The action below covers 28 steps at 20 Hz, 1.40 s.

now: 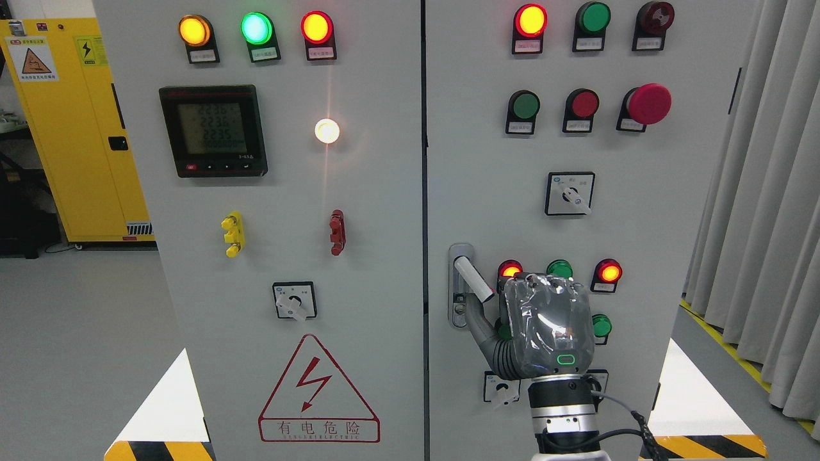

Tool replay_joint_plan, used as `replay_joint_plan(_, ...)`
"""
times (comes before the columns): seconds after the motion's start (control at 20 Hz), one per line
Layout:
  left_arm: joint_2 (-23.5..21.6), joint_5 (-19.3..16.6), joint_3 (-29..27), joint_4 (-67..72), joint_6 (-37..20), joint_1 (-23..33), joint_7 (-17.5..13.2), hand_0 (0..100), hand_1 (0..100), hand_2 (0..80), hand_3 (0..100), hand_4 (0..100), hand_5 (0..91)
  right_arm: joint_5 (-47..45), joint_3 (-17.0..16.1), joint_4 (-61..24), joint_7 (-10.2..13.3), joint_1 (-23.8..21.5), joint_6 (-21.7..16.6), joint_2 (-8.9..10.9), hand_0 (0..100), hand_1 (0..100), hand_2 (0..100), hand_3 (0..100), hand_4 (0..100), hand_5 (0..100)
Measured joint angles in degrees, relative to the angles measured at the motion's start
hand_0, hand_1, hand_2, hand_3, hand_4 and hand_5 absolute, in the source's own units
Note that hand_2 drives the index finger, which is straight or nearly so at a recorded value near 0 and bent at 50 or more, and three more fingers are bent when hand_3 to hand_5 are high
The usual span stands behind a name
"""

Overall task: Release door handle
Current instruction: 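Rotate the silver handle with the right hand to horizontal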

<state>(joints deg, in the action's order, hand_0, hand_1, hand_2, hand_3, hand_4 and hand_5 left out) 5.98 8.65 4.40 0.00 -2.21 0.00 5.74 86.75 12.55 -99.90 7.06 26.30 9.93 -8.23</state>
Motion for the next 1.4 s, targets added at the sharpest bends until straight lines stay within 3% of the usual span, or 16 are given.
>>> replay_joint_plan(1.4, 0.0, -0.01, 0.0, 0.0, 0.0, 0.0, 0.0, 12, 56, 0.0, 0, 0, 0.0, -0.06, -0.49, -0.21, -0.14, 0.6, 0.63, 0.35, 61, 43, 93, 100, 100, 100)
